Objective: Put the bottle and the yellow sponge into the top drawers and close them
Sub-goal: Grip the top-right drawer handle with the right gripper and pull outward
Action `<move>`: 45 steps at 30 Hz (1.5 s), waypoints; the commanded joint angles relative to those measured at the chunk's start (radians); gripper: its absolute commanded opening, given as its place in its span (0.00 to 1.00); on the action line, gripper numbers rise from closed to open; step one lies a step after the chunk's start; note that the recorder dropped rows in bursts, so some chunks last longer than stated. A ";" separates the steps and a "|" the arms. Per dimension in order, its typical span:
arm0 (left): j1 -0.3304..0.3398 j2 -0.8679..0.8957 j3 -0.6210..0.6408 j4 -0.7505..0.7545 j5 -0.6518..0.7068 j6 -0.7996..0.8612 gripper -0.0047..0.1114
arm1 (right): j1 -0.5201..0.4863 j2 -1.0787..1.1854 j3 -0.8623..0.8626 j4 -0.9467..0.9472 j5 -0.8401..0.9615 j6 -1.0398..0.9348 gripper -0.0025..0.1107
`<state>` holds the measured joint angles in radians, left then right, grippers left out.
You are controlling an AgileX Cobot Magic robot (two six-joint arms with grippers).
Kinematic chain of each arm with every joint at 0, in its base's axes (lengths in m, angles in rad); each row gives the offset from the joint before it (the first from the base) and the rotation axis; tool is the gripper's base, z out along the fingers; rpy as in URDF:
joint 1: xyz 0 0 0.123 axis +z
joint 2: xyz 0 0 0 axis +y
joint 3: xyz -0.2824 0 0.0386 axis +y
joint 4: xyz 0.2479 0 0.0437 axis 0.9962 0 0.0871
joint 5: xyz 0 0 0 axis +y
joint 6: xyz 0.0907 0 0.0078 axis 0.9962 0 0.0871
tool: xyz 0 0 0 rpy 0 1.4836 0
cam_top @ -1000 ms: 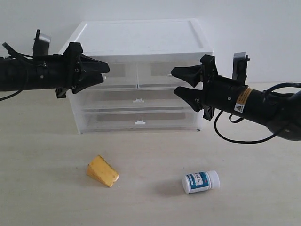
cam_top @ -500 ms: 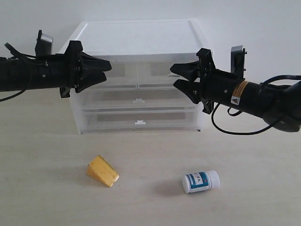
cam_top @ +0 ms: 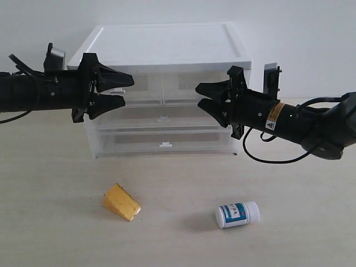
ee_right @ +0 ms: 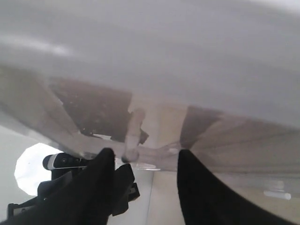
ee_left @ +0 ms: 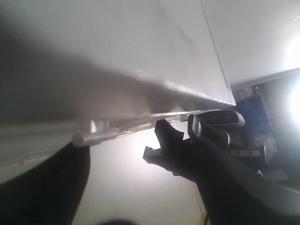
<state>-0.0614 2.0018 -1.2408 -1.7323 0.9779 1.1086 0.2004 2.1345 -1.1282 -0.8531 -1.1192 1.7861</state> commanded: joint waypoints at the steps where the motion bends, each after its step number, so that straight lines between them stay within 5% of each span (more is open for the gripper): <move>1: -0.004 0.001 0.001 0.009 -0.019 -0.010 0.57 | 0.001 0.006 -0.012 0.048 0.000 -0.010 0.38; 19: -0.004 0.001 0.001 0.017 -0.129 0.010 0.57 | -0.001 0.006 -0.012 0.098 -0.080 -0.138 0.38; 27: -0.004 0.011 -0.023 0.012 -0.177 0.005 0.56 | -0.001 0.006 -0.012 0.107 -0.080 -0.166 0.10; 45: 0.000 0.052 -0.080 0.018 -0.141 -0.030 0.56 | -0.002 -0.011 0.030 0.058 -0.102 -0.162 0.02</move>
<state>-0.0615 2.0405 -1.3012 -1.6631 0.9347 1.0559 0.2079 2.1450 -1.1192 -0.8077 -1.1885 1.6414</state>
